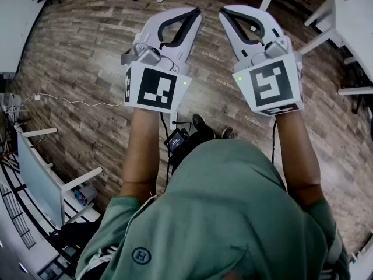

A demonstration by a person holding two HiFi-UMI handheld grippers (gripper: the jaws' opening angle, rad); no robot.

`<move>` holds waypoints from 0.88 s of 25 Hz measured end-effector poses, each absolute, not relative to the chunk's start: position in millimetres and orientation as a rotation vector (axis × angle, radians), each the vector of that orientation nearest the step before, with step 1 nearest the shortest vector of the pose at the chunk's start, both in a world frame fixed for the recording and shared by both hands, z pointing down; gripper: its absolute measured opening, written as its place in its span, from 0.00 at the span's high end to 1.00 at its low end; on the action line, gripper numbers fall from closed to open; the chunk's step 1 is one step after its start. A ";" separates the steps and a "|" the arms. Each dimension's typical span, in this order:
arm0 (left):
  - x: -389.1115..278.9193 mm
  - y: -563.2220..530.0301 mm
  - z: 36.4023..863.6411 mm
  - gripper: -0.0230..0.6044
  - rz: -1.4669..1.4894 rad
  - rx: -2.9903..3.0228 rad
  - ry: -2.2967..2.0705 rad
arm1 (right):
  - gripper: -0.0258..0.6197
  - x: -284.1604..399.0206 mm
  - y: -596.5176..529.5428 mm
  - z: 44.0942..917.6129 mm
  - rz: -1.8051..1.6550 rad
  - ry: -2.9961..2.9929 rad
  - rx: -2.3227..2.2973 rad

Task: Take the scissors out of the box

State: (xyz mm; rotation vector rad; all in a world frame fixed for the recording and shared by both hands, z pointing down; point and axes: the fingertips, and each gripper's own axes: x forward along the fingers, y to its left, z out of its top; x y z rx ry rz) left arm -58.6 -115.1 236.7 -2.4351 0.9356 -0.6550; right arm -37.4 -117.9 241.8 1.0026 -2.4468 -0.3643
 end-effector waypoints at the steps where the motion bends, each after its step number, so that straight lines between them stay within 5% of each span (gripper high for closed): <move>1: -52.0 -112.4 235.2 0.96 -0.652 -2.434 0.936 | 0.95 -30.7 -115.4 240.0 -0.368 -2.445 1.003; 22: -46.2 -113.4 230.1 0.96 -0.638 -2.435 0.937 | 0.95 -22.0 -116.2 233.7 -0.375 -2.455 1.037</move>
